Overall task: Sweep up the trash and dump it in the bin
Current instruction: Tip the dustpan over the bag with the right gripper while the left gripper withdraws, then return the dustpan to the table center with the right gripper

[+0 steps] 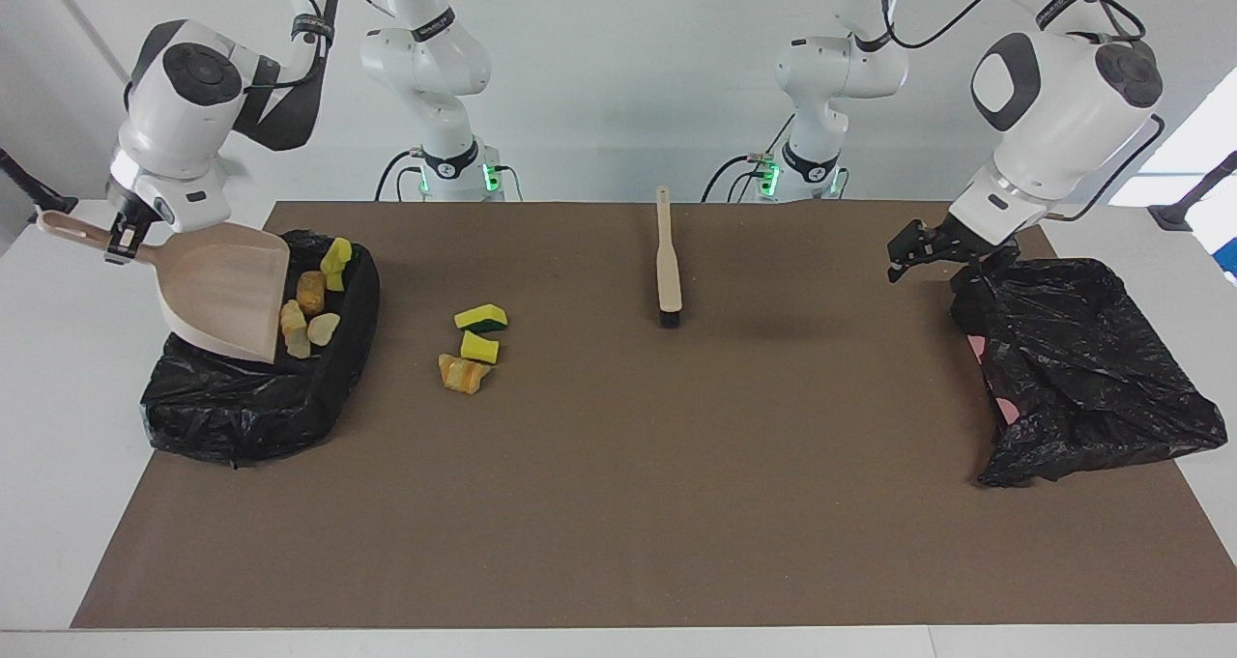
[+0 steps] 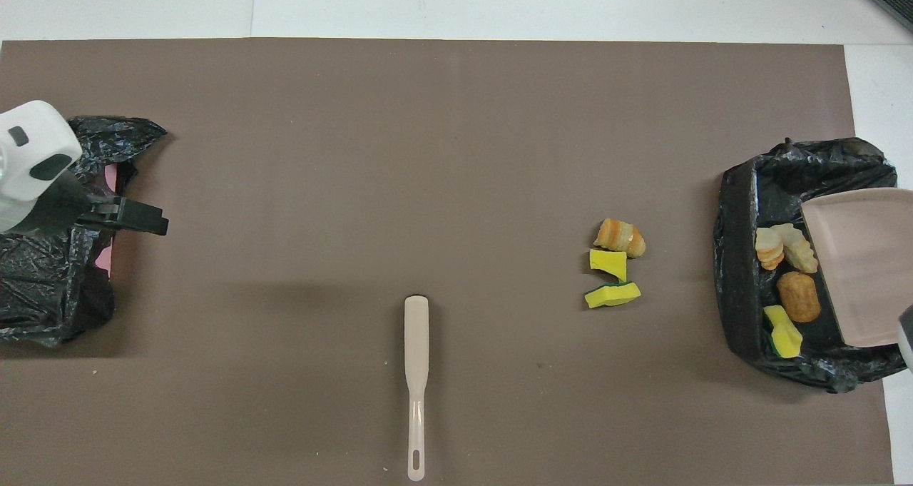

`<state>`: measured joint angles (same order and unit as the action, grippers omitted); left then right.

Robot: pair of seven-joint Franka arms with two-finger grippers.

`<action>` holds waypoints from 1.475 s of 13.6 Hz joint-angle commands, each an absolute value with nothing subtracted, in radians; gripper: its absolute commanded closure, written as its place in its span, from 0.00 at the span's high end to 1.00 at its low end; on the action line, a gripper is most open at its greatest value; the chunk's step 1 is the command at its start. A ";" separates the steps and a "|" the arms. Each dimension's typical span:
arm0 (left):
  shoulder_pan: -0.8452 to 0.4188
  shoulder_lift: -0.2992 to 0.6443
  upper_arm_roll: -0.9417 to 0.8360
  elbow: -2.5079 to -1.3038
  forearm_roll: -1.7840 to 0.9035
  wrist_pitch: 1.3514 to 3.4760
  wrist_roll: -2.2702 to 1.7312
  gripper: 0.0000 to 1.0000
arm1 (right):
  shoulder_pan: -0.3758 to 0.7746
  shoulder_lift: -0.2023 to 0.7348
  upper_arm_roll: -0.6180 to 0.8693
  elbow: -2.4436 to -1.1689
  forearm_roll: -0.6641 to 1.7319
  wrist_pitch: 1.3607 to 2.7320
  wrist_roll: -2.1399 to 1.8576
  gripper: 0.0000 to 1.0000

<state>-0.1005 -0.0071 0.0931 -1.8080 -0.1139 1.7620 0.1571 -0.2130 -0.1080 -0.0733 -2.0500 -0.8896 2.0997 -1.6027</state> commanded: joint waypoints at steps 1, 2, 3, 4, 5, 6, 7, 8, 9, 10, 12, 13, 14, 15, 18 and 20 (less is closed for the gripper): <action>-0.034 0.009 0.083 -1.740 -0.084 1.707 0.169 1.00 | -0.213 -0.156 -0.071 -2.056 -0.931 2.105 -1.586 0.00; -0.017 0.011 0.083 -1.726 -0.084 1.707 0.158 1.00 | -0.212 -0.169 -0.069 -2.040 -0.931 2.091 -1.585 0.00; -0.008 0.012 0.083 -1.717 -0.086 1.707 0.155 1.00 | -0.210 -0.188 -0.061 -2.022 -0.924 2.062 -1.579 0.00; -0.006 0.014 0.084 -1.709 -0.084 1.709 0.144 1.00 | -0.201 -0.208 -0.034 -1.996 -0.911 2.004 -1.575 0.00; -0.008 0.012 0.084 -1.707 -0.084 1.710 0.112 1.00 | -0.201 -0.210 -0.009 -1.961 -0.910 1.943 -1.542 0.00; -0.009 0.009 0.084 -1.701 -0.081 1.709 0.066 1.00 | -0.199 -0.210 0.015 -1.930 -0.902 1.889 -1.502 0.00; -0.014 0.006 0.084 -1.681 -0.081 1.703 0.042 1.00 | -0.199 -0.212 0.034 -1.902 -0.846 1.843 -1.444 0.00; -0.011 0.002 0.084 -1.665 -0.078 1.671 0.043 1.00 | -0.199 -0.207 0.046 -1.867 -0.762 1.803 -1.387 0.00; -0.015 -0.003 0.083 -1.637 -0.048 1.639 0.048 1.00 | -0.198 -0.203 0.046 -1.852 -0.708 1.768 -1.315 0.00; -0.024 -0.006 0.075 -1.597 -0.013 1.588 0.048 1.00 | -0.198 -0.202 0.055 -1.856 -0.665 1.758 -1.201 0.00; -0.029 -0.005 0.071 -1.534 0.024 1.514 0.048 1.00 | -0.198 -0.202 0.109 -1.852 -0.576 1.703 -1.001 0.00; -0.031 -0.006 0.069 -1.539 0.018 1.532 0.046 1.00 | -0.198 -0.202 0.150 -1.850 -0.546 1.669 -0.870 0.00; -0.031 -0.006 0.068 -1.542 0.015 1.520 0.048 1.00 | -0.198 -0.202 0.188 -1.850 -0.526 1.634 -0.756 0.00; -0.043 -0.005 0.057 -1.537 0.017 1.496 0.046 1.00 | -0.198 -0.201 0.227 -1.850 -0.491 1.612 -0.644 0.00; -0.049 -0.009 0.049 -1.534 0.021 1.451 0.048 1.00 | -0.198 -0.193 0.259 -1.850 -0.396 1.594 -0.479 0.00; -0.051 -0.009 0.049 -1.537 0.014 1.453 0.048 1.00 | -0.178 -0.173 0.278 -1.852 -0.324 1.595 -0.355 0.00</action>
<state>-0.0351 -0.0142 0.0403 -1.5562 -0.0047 1.4818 0.0598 -0.1852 -0.2009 0.2663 -1.8733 -0.3878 1.6068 -0.4557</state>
